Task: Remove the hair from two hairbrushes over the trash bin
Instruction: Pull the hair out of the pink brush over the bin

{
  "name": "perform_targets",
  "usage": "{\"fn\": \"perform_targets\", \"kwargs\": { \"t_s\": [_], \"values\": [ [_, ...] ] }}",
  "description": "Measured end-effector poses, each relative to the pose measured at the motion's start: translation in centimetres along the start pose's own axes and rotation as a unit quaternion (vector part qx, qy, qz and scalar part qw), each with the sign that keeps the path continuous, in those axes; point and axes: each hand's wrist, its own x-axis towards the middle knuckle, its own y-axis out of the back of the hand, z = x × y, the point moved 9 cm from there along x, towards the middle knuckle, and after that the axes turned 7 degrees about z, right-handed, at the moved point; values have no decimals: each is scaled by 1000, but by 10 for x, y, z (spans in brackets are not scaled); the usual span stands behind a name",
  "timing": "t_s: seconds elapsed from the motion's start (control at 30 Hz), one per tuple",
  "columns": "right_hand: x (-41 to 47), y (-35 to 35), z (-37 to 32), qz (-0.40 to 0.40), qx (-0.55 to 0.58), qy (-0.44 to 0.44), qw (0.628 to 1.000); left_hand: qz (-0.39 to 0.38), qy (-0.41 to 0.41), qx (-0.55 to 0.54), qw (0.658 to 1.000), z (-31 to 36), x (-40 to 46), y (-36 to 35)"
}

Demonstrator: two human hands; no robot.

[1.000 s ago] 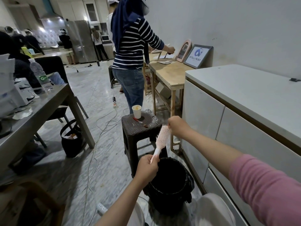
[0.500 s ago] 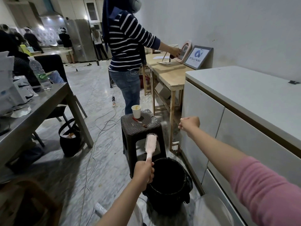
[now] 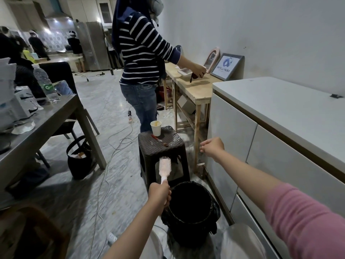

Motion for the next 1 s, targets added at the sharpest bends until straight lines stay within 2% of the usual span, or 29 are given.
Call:
{"fn": "perform_targets", "kwargs": {
  "t_s": [0.13,0.23,0.4,0.6,0.83,1.0],
  "values": [
    [-4,-5,2,-13,-45,3,999,11,-14,-5,1000,4,2,4],
    [-5,-5,6,-16,-31,-28,999,31,-22,-11,999,6,7,9],
    [-2,-2,11,-25,-10,-34,999,37,-32,-8,999,10,6,10],
    [-4,4,5,-48,-21,6,999,19,-36,1,999,11,0,0],
    [-1,6,-3,-28,-50,48,997,-4,-47,11,999,13,-5,-11],
    [-5,-6,-10,-60,-62,75,994,-21,-53,19,998,13,-9,-16]
  ]
}}
